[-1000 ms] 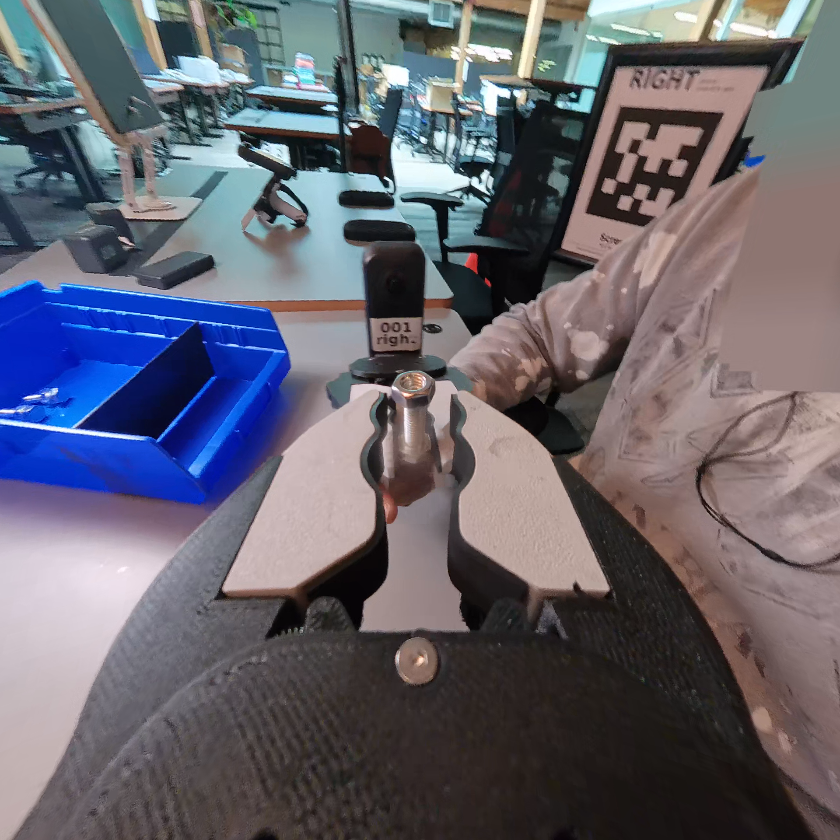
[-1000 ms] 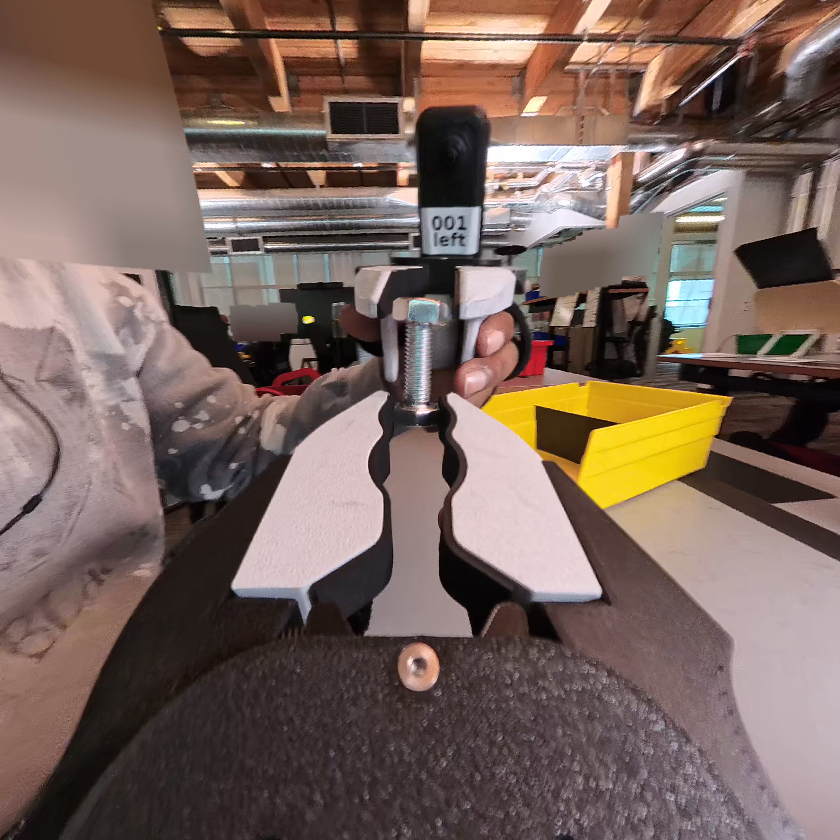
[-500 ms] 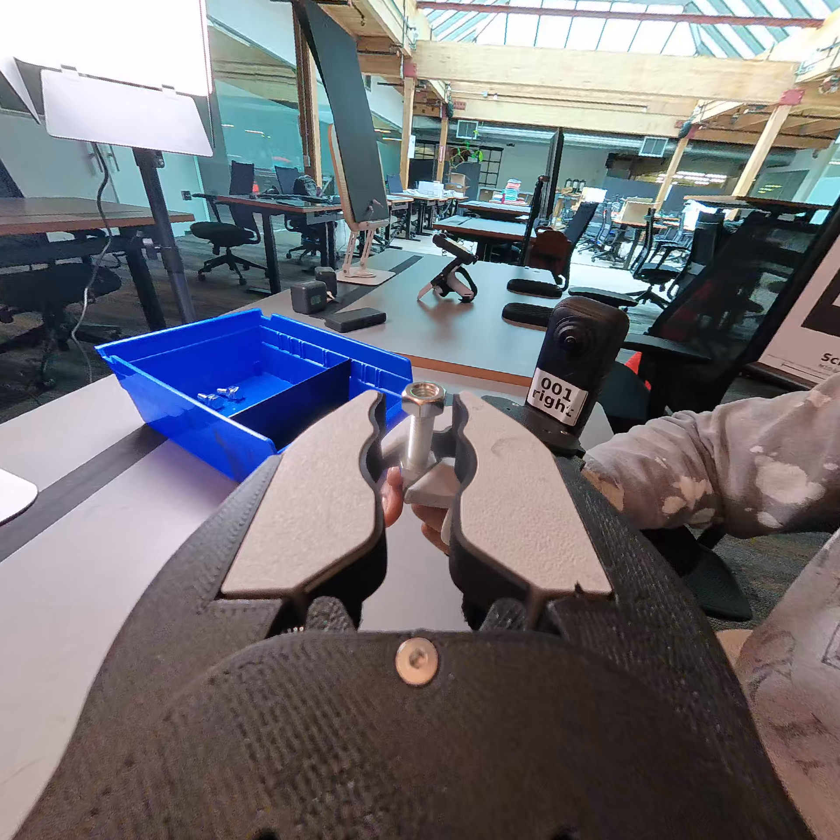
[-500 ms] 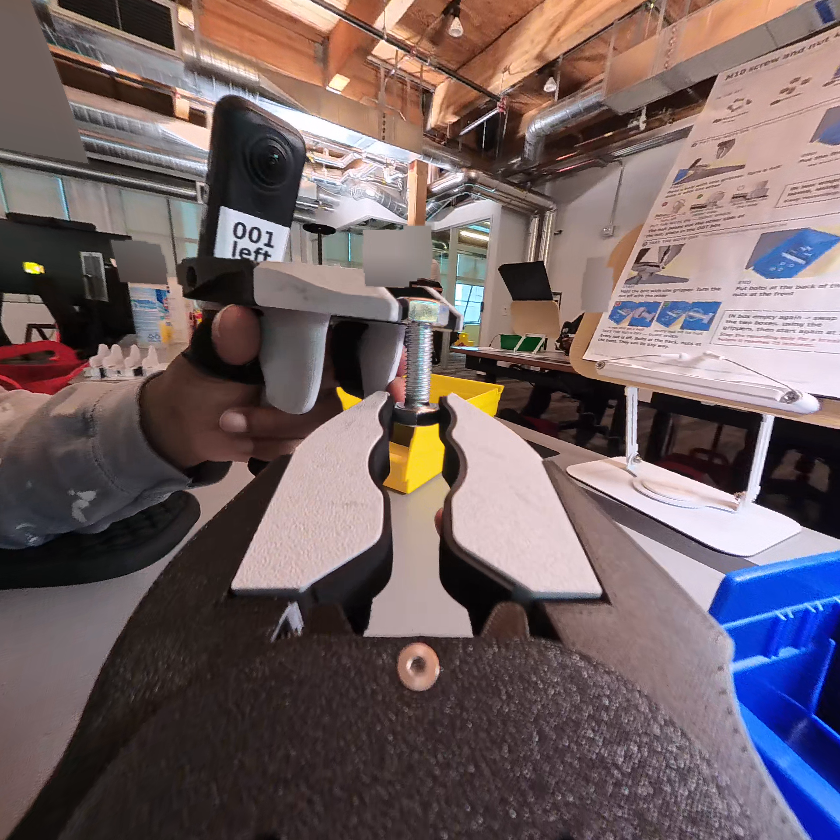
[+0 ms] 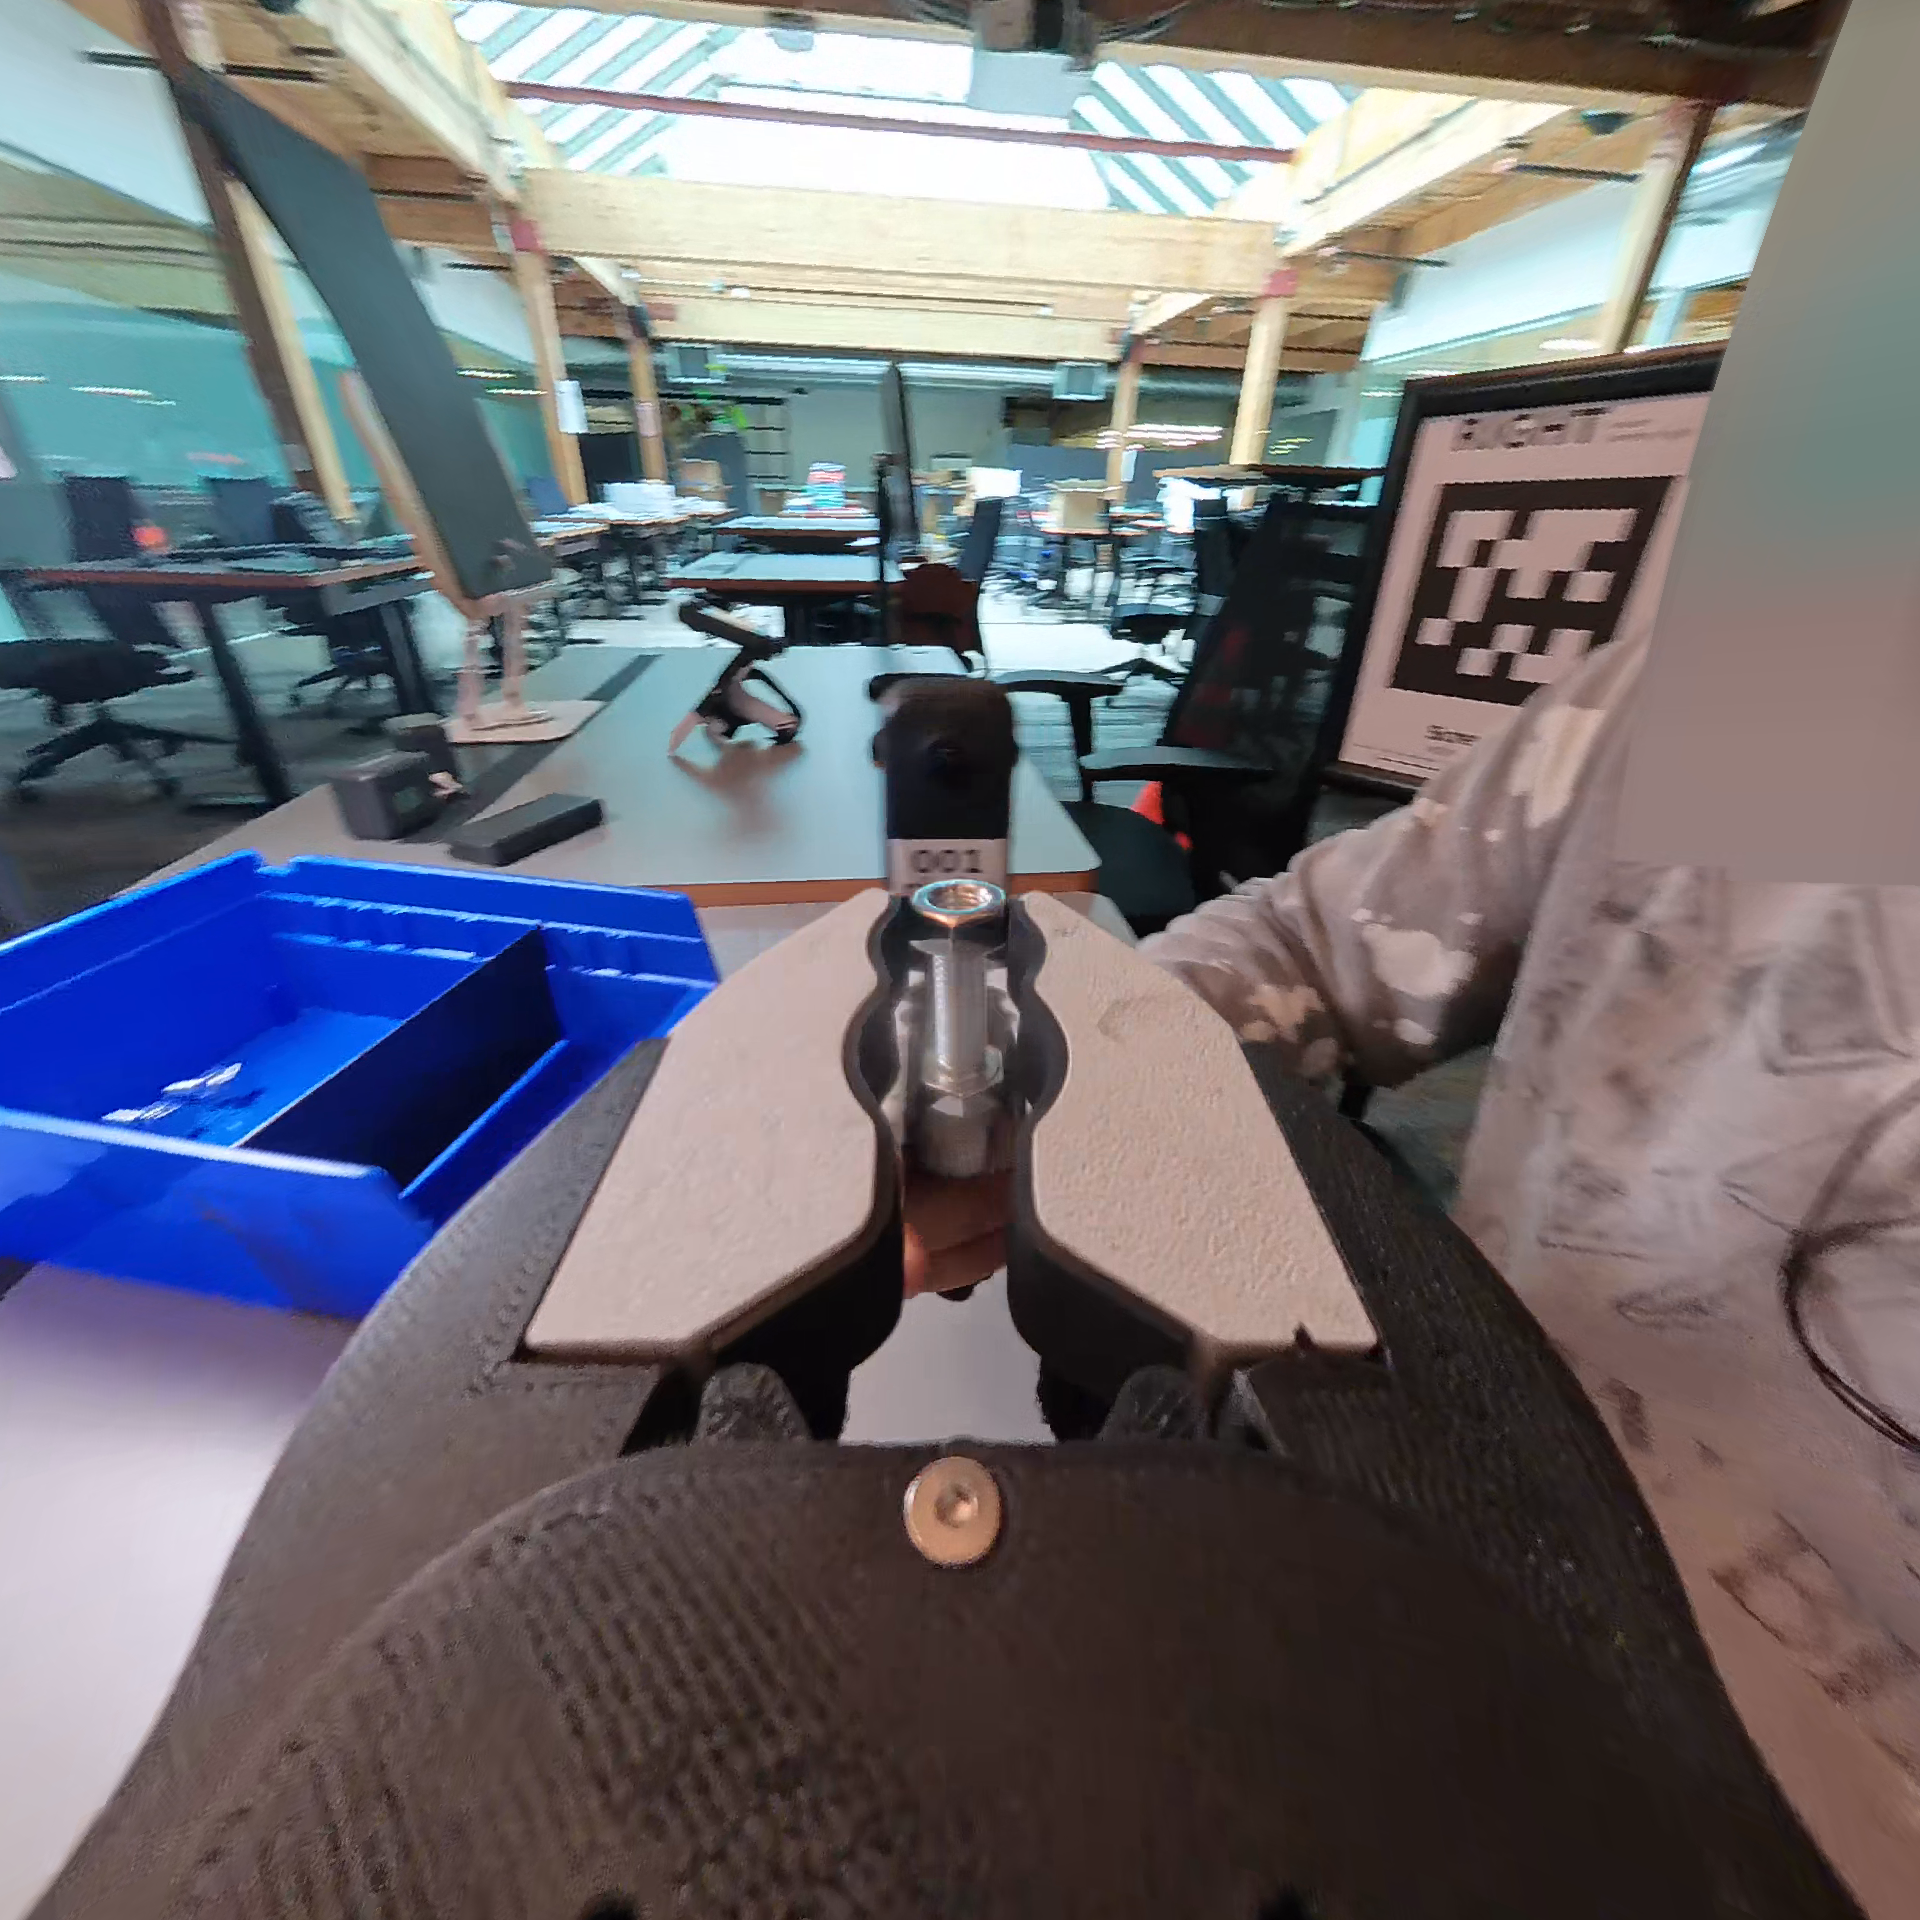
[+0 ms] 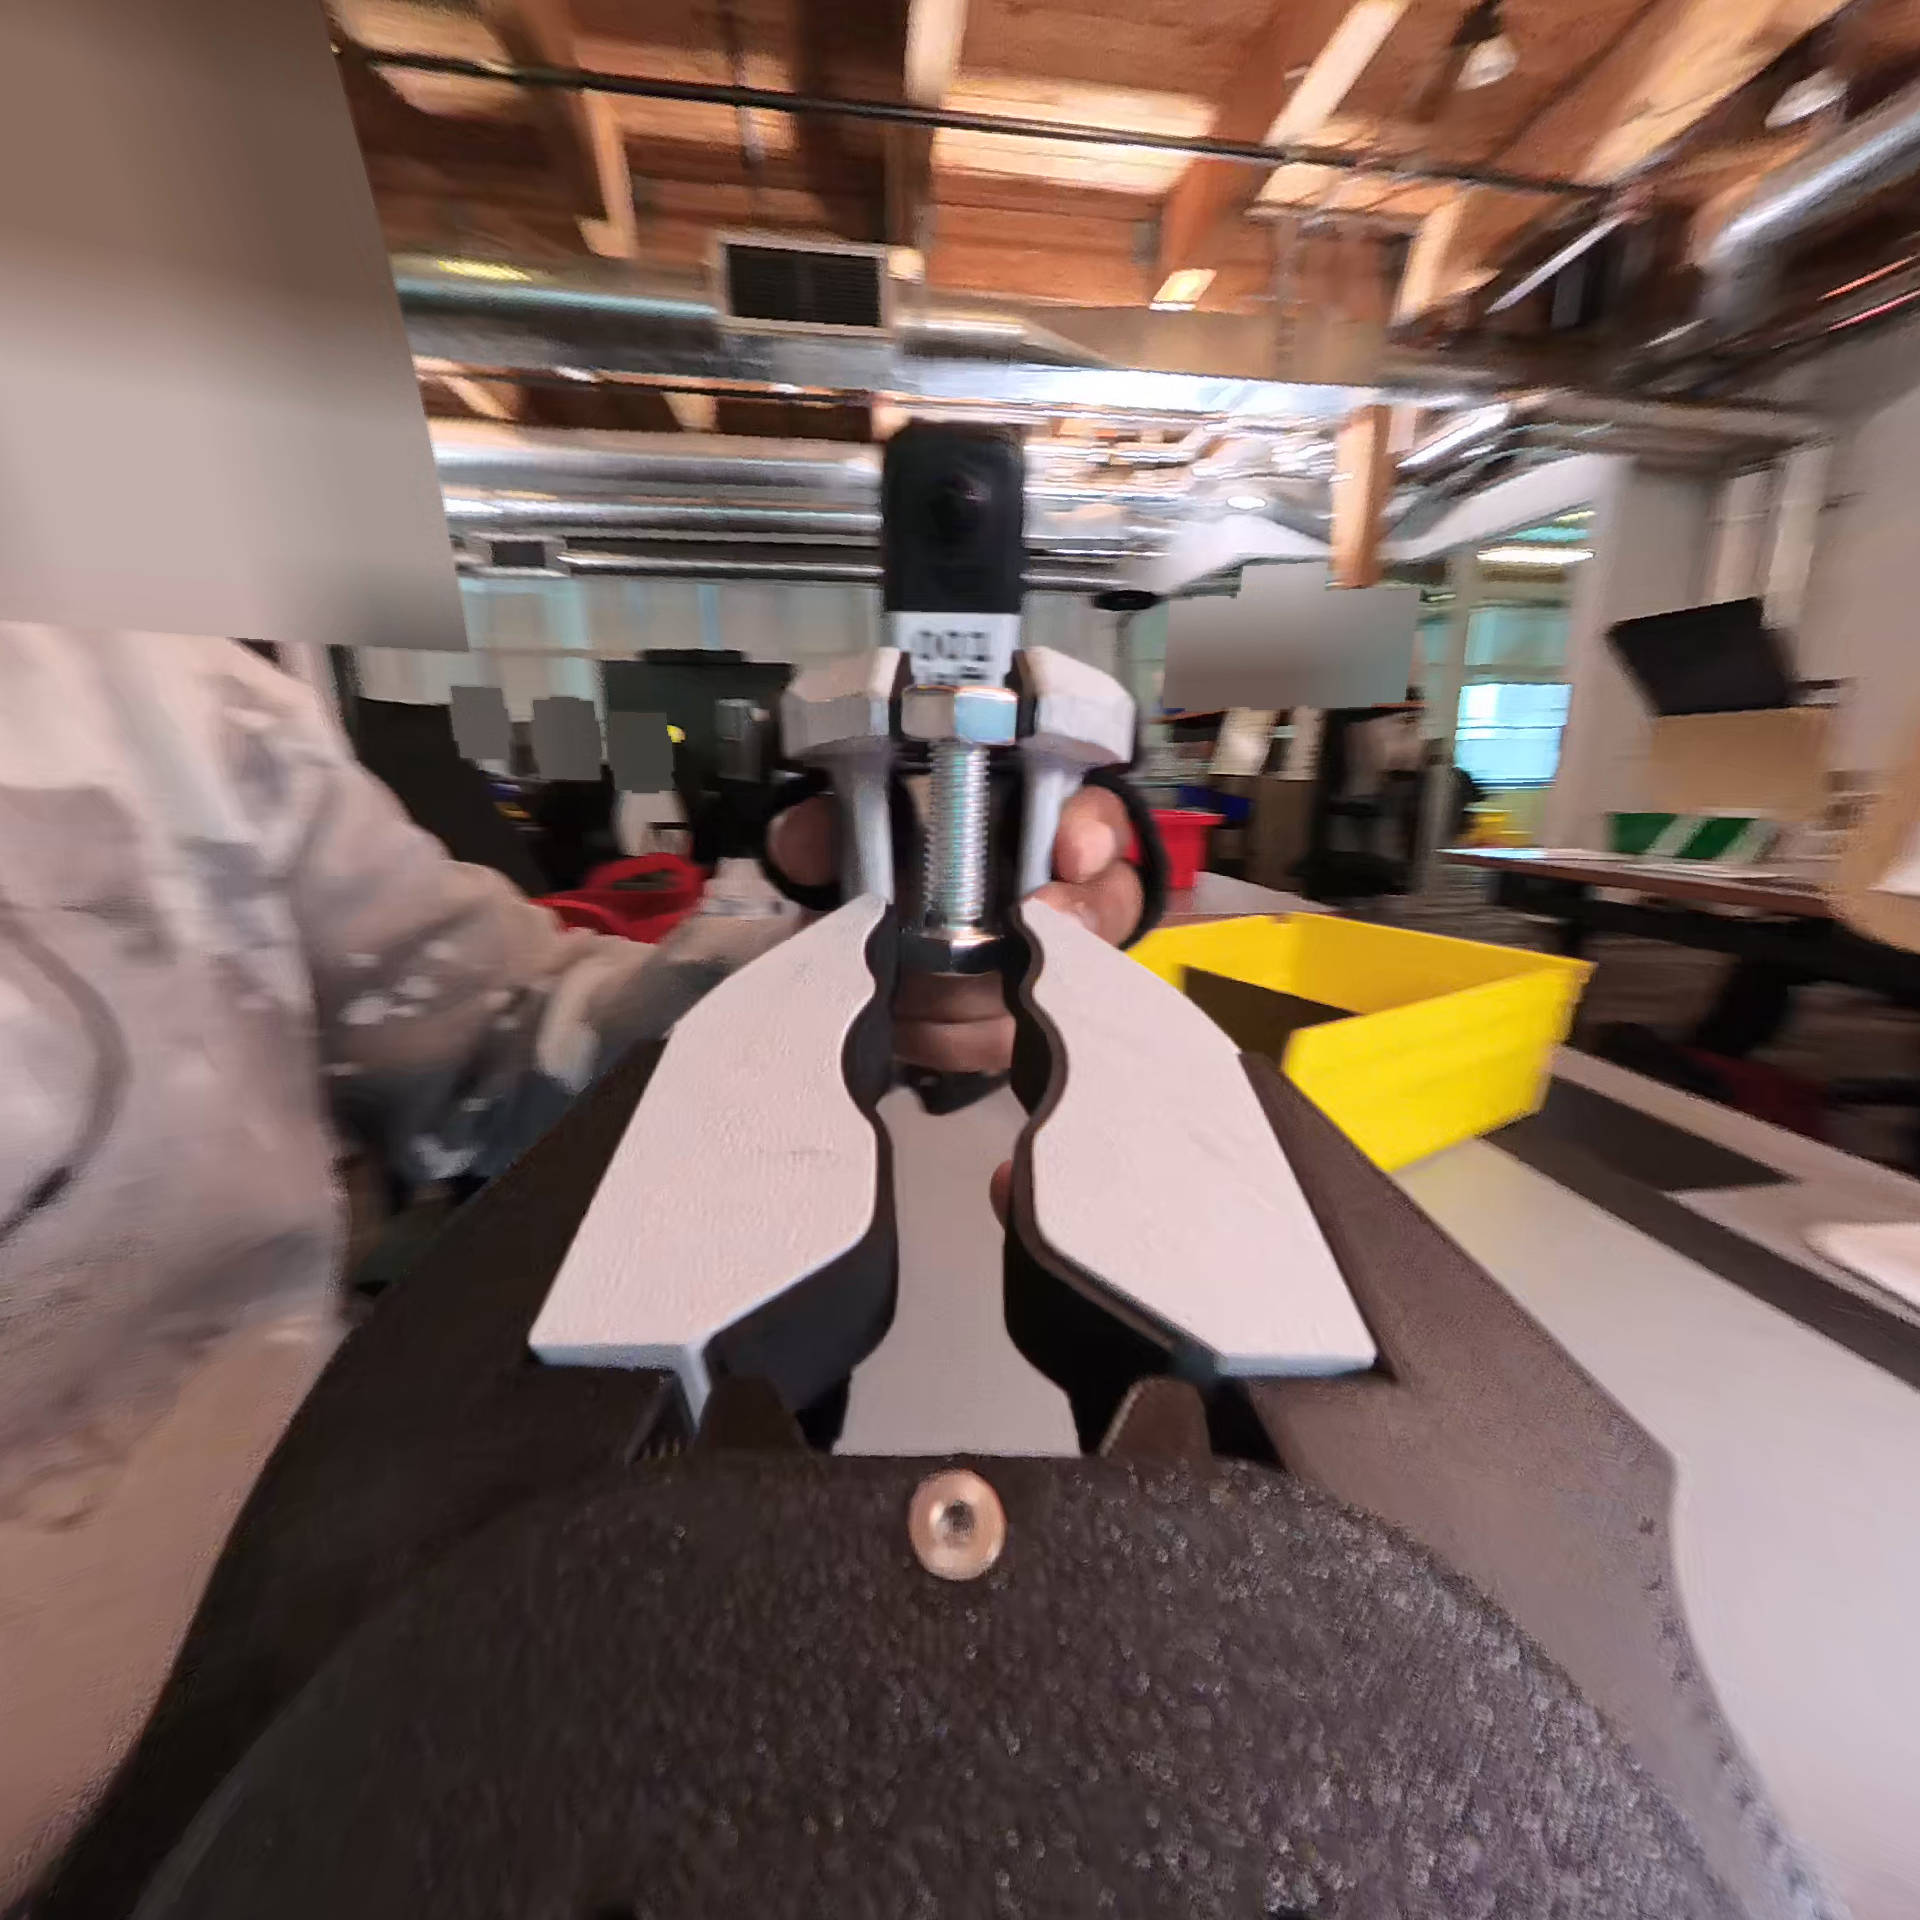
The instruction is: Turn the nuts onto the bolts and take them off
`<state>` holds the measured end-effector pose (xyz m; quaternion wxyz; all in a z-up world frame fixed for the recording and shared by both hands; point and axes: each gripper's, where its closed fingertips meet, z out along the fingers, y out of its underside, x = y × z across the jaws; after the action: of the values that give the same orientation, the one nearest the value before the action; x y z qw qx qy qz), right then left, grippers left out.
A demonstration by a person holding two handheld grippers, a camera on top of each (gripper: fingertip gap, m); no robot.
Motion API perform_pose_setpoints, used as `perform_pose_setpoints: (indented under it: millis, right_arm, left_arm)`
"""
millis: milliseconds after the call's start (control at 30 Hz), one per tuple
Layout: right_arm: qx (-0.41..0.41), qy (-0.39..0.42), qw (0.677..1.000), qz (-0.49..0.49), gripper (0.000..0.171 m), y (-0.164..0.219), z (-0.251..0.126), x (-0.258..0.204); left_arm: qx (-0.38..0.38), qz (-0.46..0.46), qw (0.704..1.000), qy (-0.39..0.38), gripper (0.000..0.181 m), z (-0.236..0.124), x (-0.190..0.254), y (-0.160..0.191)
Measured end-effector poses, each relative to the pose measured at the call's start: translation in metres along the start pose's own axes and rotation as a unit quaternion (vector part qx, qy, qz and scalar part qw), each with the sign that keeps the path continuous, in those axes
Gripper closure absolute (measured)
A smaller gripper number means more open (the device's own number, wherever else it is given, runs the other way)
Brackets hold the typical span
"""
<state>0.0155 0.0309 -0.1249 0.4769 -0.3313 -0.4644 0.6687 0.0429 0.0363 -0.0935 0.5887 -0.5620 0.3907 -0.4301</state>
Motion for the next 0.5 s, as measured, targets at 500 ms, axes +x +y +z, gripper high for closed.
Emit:
perform_pose_setpoints:
  millis: [500]
  right_arm:
    - [-0.011, -0.160, 0.984, 0.083, 0.153, 0.006, 0.004, -0.045]
  left_arm:
    - [-0.002, -0.033, 0.987, 0.160, 0.163, -0.010, 0.035, 0.005]
